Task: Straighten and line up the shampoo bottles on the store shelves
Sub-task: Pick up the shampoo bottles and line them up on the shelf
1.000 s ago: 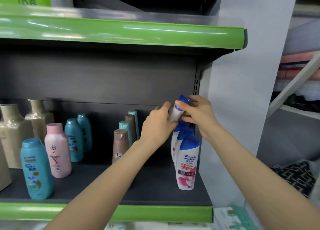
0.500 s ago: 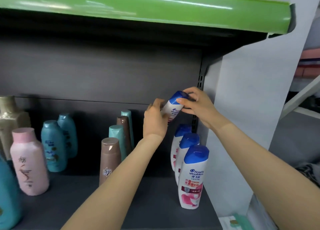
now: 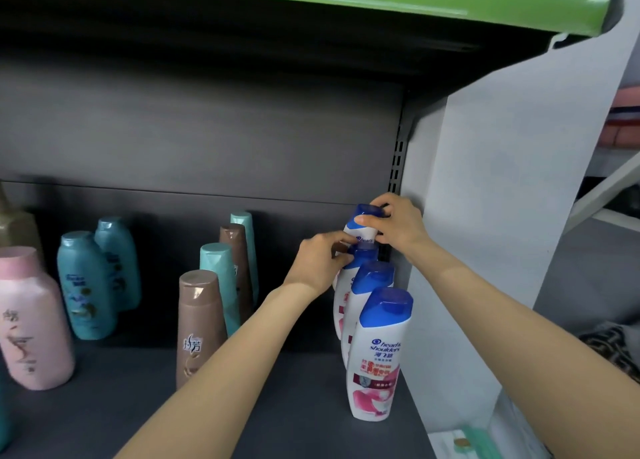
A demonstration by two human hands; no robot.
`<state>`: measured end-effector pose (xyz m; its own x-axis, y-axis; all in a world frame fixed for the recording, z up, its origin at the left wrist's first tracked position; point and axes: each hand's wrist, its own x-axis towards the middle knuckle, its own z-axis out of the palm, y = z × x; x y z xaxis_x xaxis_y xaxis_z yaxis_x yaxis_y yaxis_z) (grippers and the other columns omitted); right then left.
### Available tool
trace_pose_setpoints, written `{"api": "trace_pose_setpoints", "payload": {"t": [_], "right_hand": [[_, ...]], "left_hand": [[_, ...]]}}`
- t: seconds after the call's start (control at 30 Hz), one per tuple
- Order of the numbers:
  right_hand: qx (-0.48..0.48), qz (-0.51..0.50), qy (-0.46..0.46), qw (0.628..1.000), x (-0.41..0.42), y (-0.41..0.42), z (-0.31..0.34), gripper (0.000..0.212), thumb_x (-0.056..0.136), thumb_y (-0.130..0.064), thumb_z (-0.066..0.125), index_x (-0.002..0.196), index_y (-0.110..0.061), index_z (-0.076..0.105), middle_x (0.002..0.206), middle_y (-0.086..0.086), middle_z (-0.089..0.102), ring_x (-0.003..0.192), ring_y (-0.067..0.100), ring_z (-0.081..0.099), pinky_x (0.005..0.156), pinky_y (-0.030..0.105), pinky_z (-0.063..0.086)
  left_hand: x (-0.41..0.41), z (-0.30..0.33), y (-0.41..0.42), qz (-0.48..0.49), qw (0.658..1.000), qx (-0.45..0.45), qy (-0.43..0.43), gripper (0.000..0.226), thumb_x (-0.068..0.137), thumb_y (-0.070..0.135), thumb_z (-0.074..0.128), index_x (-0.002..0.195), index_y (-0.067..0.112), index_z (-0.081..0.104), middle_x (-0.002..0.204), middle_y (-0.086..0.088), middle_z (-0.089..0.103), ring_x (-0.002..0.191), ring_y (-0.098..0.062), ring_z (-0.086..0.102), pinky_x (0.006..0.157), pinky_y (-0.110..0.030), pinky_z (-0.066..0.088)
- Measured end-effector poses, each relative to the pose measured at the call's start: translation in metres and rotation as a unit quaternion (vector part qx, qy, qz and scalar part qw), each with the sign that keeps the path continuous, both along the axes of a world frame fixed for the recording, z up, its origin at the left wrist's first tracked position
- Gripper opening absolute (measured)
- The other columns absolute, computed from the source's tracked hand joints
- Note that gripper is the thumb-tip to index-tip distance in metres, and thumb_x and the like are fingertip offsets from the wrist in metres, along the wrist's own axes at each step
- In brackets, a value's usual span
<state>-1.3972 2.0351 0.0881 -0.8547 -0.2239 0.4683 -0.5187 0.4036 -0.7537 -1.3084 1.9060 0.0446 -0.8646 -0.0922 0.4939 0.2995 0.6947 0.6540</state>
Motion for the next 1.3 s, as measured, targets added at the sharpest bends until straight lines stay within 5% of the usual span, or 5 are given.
{"api": "trace_pose_setpoints", "payload": {"t": [0.33, 0.67, 0.87, 1.2, 1.3], "right_hand": [[0.087, 0.012, -0.02, 0.996, -0.011, 0.0, -0.013, 0.034, 0.077, -0.021, 0.078, 0.107, -0.008, 0.066, 0.096, 0.006, 0.063, 0.096, 0.027, 0.063, 0.085, 0.041, 0.054], [0.144, 0.018, -0.053, 0.988, -0.019, -0.007, -0.014, 0.033, 0.084, -0.016, 0.069, 0.115, -0.006, 0.064, 0.115, 0.011, 0.064, 0.093, 0.015, 0.055, 0.055, 0.013, 0.041], [0.078, 0.08, -0.169, 0.979, -0.018, -0.003, -0.007, 0.037, 0.085, -0.009, 0.068, 0.121, -0.005, 0.06, 0.111, 0.013, 0.065, 0.084, 0.015, 0.061, 0.058, 0.021, 0.05], [0.103, 0.045, -0.105, 0.988, -0.02, 0.0, -0.016, 0.035, 0.087, -0.013, 0.066, 0.121, -0.008, 0.062, 0.116, 0.011, 0.064, 0.106, 0.028, 0.062, 0.088, 0.038, 0.055], [0.109, 0.044, -0.111, 0.987, -0.019, 0.001, -0.014, 0.036, 0.087, -0.014, 0.065, 0.123, -0.009, 0.061, 0.116, 0.01, 0.064, 0.106, 0.027, 0.062, 0.083, 0.037, 0.056]], "left_hand": [[-0.002, -0.005, -0.003, 0.012, 1.0, 0.008, 0.013, 0.027, 0.085, 0.006, 0.061, 0.108, 0.019, 0.067, 0.101, -0.003, 0.069, 0.097, -0.015, 0.062, 0.093, -0.025, 0.046], [-0.003, -0.007, -0.004, -0.001, 1.0, -0.003, 0.014, 0.026, 0.088, 0.008, 0.059, 0.11, 0.021, 0.064, 0.106, -0.004, 0.067, 0.1, -0.017, 0.061, 0.093, -0.027, 0.047], [-0.001, -0.005, -0.005, -0.011, 1.0, -0.006, 0.008, 0.027, 0.087, 0.005, 0.06, 0.11, 0.019, 0.062, 0.104, -0.002, 0.066, 0.095, -0.017, 0.06, 0.089, -0.026, 0.047], [-0.002, -0.004, -0.004, -0.006, 1.0, 0.014, 0.013, 0.027, 0.083, 0.006, 0.065, 0.106, 0.02, 0.064, 0.099, -0.001, 0.066, 0.09, -0.01, 0.058, 0.083, -0.017, 0.042], [-0.001, -0.004, -0.003, -0.006, 1.0, 0.01, 0.012, 0.028, 0.083, 0.006, 0.065, 0.107, 0.02, 0.064, 0.1, -0.001, 0.066, 0.091, -0.01, 0.057, 0.082, -0.017, 0.042]]}}
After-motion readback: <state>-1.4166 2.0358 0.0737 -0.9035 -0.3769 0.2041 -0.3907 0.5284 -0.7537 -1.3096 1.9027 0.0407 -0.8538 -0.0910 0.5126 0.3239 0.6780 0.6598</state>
